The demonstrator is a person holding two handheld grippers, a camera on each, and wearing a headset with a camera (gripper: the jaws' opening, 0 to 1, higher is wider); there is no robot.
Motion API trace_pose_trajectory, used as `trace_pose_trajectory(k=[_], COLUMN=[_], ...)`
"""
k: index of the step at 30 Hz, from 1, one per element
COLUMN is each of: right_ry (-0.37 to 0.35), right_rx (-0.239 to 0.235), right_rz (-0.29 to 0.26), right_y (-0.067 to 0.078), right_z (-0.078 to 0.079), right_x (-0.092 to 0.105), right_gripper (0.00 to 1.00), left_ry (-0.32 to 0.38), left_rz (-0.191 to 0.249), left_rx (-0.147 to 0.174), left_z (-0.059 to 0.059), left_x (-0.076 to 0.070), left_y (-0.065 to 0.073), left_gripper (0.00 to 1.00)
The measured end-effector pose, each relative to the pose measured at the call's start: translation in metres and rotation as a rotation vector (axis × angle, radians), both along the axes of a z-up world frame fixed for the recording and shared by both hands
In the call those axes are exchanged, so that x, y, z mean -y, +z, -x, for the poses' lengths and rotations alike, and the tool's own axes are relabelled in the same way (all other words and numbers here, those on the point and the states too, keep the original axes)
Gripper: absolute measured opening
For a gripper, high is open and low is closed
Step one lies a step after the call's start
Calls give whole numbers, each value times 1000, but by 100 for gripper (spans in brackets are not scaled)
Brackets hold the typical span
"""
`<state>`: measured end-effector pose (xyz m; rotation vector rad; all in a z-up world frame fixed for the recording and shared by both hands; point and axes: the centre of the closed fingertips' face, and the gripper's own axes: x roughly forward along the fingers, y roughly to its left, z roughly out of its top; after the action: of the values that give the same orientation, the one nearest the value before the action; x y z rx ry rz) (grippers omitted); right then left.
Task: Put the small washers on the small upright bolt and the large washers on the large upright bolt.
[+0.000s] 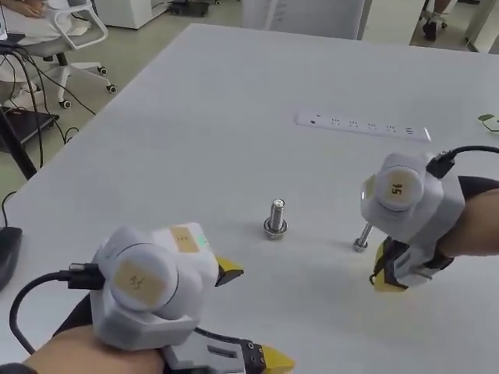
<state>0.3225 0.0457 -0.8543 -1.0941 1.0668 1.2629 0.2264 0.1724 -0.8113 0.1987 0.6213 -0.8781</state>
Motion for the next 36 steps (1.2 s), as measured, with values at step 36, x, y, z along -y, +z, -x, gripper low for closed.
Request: trace_pose_trajectory(k=[36], right_ry=[8], right_rx=[93], right_rz=[-43], right_y=[60], right_z=[-52], right_x=[-12], right_gripper=[14], left_ry=[8], left_rz=[-2], left_rx=[-8], left_z=[0], left_x=[-2], left_y=[0], left_gripper=[69])
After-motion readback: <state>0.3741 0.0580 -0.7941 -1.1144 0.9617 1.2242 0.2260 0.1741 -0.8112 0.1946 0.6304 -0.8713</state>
